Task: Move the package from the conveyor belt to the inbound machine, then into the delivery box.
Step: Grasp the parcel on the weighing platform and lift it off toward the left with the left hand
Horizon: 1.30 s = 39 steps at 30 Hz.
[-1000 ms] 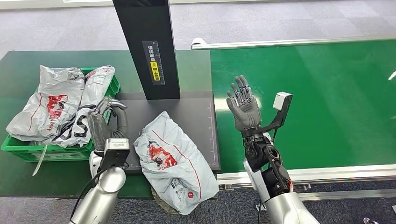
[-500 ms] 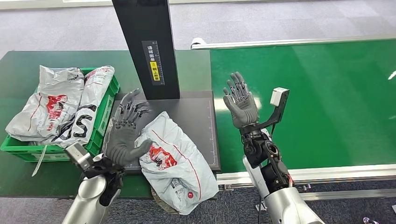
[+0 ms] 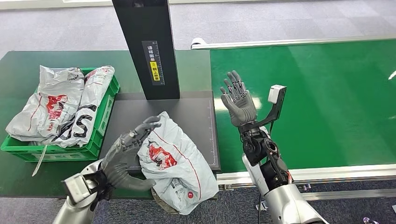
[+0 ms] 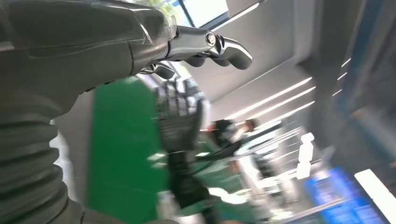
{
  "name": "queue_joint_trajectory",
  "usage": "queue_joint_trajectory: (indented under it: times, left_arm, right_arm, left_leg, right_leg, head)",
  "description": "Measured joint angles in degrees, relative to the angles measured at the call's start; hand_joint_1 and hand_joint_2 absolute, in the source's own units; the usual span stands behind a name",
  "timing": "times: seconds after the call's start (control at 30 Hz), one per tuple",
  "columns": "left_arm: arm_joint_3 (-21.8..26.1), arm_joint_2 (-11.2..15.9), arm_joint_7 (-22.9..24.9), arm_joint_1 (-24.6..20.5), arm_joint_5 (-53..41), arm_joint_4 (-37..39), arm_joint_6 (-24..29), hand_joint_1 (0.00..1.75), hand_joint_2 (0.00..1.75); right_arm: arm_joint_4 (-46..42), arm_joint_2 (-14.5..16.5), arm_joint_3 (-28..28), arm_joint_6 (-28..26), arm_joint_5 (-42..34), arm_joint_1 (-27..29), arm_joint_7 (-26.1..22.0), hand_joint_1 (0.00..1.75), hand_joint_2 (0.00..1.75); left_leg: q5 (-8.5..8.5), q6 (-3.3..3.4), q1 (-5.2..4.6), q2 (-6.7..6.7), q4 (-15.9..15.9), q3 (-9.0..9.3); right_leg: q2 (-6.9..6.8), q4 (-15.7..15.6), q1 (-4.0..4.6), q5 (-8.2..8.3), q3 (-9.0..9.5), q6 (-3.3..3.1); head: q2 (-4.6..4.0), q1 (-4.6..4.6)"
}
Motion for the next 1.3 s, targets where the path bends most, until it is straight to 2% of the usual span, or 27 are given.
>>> queue_joint_trajectory:
  times: [0.17,0.37,0.47,0.63,0.73,0.9,1.0,1.03,1.13,1.17,1.3]
  left_arm:
    - [-0.6,1.0,2.47,-0.38,-19.06,3.64,3.29,0.0,1.75]
    - [-3.09,2.33,4.68,-2.57,-25.1,10.36,4.34,0.0,1.75]
    - [-4.2,2.62,10.71,-4.44,-29.7,14.16,8.05,0.0,1.75]
    - [-7.03,2.49,24.23,-8.58,-40.28,24.04,19.91,0.0,1.75]
    - [-8.23,1.82,27.17,-11.11,-42.61,28.96,23.9,0.0,1.75]
    - [-8.44,0.7,31.37,-13.79,-44.12,33.63,25.67,0.0,1.75]
    - [-8.44,0.26,32.3,-14.54,-44.48,35.18,26.05,0.0,1.75]
    - [-8.44,0.16,32.36,-14.73,-44.49,35.61,26.1,0.15,1.75]
    - [-8.44,-0.06,32.41,-15.13,-44.56,36.7,26.16,1.42,1.75]
    - [-8.44,-0.13,32.38,-15.16,-44.63,36.93,26.21,1.71,1.75]
    - [-8.42,-0.22,31.67,-15.05,-44.65,37.41,26.55,1.75,1.75]
  right_arm:
    - [-0.02,-0.13,-0.03,-0.14,0.74,-0.03,0.91,0.0,1.75]
    - [-0.02,-0.07,-0.05,-0.36,1.34,-0.47,1.88,0.0,1.75]
    - [-0.04,-0.07,-0.09,-0.61,1.63,-0.49,2.19,0.0,1.75]
    - [0.01,-0.03,-0.25,-0.5,2.85,-0.33,2.02,0.0,1.75]
    - [0.3,0.19,-0.32,-0.43,3.36,-0.38,1.64,0.0,1.75]
    - [1.01,0.66,-0.39,-0.43,3.63,-0.65,1.49,0.0,1.75]
    - [1.35,0.94,-0.41,-0.43,3.82,-0.74,1.32,0.0,1.75]
    - [1.46,0.99,-0.42,-0.43,3.84,-0.8,1.26,0.0,1.75]
    - [1.79,1.11,-0.43,-0.43,3.87,-1.04,1.16,0.0,1.75]
    - [1.84,1.13,-0.44,-0.43,3.89,-1.11,1.14,0.0,1.75]
    - [1.87,1.16,-0.54,-0.52,4.02,-1.27,1.08,0.0,1.75]
  left_leg:
    - [0.0,0.0,0.0,0.03,0.0,0.02]
    - [0.01,0.0,0.0,0.03,0.01,0.03]
    - [0.01,0.0,0.0,0.02,0.01,0.02]
    - [0.01,0.0,0.0,0.01,0.01,0.08]
    - [0.0,0.0,0.0,-0.07,-0.02,0.26]
    - [-0.02,-0.01,0.0,-0.12,-0.07,0.65]
    - [-0.02,-0.02,0.0,-0.15,-0.08,0.92]
    - [-0.02,-0.02,0.0,-0.16,-0.08,1.02]
    - [-0.02,-0.02,0.0,-0.17,-0.09,1.25]
    - [-0.02,-0.02,0.0,-0.18,-0.09,1.3]
    - [0.02,-0.02,0.0,-0.18,-0.08,1.38]
  right_leg:
    - [0.0,0.0,0.0,0.0,-0.01,0.0]
    - [0.0,0.0,0.0,0.01,-0.01,0.0]
    - [0.0,0.0,0.0,0.01,-0.01,0.0]
    - [-0.02,0.0,0.0,0.0,0.07,0.0]
    - [-0.08,-0.01,-0.01,-0.01,0.31,0.0]
    - [-0.08,-0.04,-0.01,-0.02,0.77,-0.01]
    - [-0.08,-0.04,0.0,-0.03,1.08,-0.02]
    - [-0.08,-0.04,0.0,-0.03,1.18,-0.02]
    - [-0.08,-0.04,0.0,-0.04,1.4,-0.02]
    - [-0.08,-0.04,0.0,-0.04,1.44,-0.02]
    - [-0.08,-0.03,-0.01,-0.03,1.47,-0.01]
  head:
    - [0.0,0.01]
    - [0.0,0.01]
    - [0.0,0.01]
    - [0.01,0.01]
    - [0.0,0.01]
    - [0.0,0.0]
    - [-0.01,0.01]
    - [-0.01,0.01]
    - [-0.01,0.01]
    - [-0.01,0.01]
    - [-0.01,0.01]
